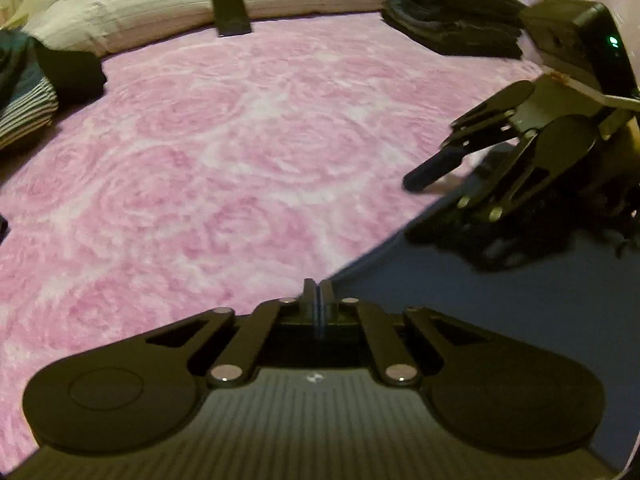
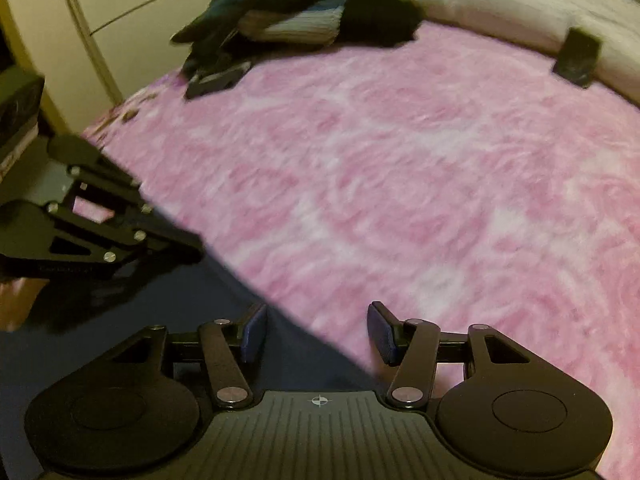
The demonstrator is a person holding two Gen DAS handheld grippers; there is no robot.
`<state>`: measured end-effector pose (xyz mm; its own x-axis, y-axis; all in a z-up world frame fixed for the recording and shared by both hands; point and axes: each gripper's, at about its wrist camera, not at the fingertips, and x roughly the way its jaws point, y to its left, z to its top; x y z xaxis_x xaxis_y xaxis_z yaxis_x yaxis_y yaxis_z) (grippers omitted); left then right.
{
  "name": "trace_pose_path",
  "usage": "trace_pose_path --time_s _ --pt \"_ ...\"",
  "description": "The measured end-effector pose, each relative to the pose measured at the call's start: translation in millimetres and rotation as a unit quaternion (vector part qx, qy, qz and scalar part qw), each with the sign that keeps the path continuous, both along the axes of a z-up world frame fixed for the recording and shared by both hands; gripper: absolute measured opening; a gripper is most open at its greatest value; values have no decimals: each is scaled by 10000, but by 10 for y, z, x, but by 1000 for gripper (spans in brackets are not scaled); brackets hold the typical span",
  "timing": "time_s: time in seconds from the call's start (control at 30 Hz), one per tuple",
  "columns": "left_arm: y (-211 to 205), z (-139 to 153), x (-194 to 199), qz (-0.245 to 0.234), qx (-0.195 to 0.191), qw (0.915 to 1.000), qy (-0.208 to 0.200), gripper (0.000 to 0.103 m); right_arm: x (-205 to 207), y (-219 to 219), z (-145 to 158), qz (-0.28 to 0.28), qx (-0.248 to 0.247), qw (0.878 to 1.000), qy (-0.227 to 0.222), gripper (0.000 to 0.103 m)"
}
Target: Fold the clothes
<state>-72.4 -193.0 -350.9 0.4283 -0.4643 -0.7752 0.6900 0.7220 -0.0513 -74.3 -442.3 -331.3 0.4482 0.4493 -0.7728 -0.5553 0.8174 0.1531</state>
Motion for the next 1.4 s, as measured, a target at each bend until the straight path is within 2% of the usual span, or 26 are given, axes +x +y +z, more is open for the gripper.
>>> trace_pose_path --time_s 0.03,0.1,0.17,0.23,0.3,0.37,0.43,0.5,0.57,0.63,0.77,0.8,0.9,0.97,1.07,1.17,1.2,1.27,1.3,1.4 --pt "30 9 25 112 7 9999 -28 4 -37 -65 86 -240 -54 9994 -255 53" --pt "109 73 18 374 94 9991 -162 13 -171 -229 274 -586 68 9967 -553 53" --pt "209 185 -88 445 -62 9988 -175 13 -410 -382 477 -673 417 9946 -674 53" --pt "267 309 -287 444 -202 9985 -241 13 -727 -459 614 -560 625 9940 -698 53" --pt "322 431 -552 396 -411 9980 -273 13 -1040 -497 604 -418 879 9939 -513 53" --pt "345 476 -798 340 -676 9971 -126 14 -1342 -532 572 -292 1087 9931 -316 54" --pt "323 398 -1003 227 -587 9980 38 14 -1531 -574 381 -310 849 9956 -247 53" --pt "319 280 -1157 170 -369 9992 43 15 -1676 -707 276 -498 766 9949 -434 53" --pt "390 214 -1247 259 -167 9994 -139 19 -1770 -824 354 -1044 697 9906 -539 53" --pt "479 234 -1301 467 3 9986 -254 20 -1943 -850 499 -1283 450 9874 -811 54" --pt "549 362 -1523 570 336 9960 -603 17 -2522 -729 653 -775 148 9880 -1331 55" --pt "560 407 -1622 536 292 9957 -690 17 -2662 -681 672 -625 38 9873 -1458 62" --pt "446 512 -1924 196 153 9948 -985 17 -2946 -342 480 9 -694 9823 -1739 66" --pt "310 546 -2128 -160 132 9922 -1232 20 -3058 -111 320 427 -1243 9736 -1868 66" --pt "42 490 -2408 -919 286 9797 -1760 33 -2992 196 104 895 -2177 9467 -2200 66" --pt "-232 324 -2554 -1592 803 9615 -2092 39 -2829 409 -98 1296 -2887 9207 -2286 66" --pt "-316 263 -2589 -1755 1024 9542 -2195 43 -2782 438 -111 1368 -2959 9167 -2311 63" --pt "-445 164 -2653 -2008 1438 9372 -2464 48 -2689 494 -139 1511 -3102 9084 -2362 48" --pt "-499 121 -2683 -2114 1638 9274 -2614 51 -2640 511 -136 1556 -3126 9067 -2365 42" --pt "-634 13 -2723 -2337 2163 8982 -3029 55 -2504 427 61 1327 -2689 9282 -2204 32"
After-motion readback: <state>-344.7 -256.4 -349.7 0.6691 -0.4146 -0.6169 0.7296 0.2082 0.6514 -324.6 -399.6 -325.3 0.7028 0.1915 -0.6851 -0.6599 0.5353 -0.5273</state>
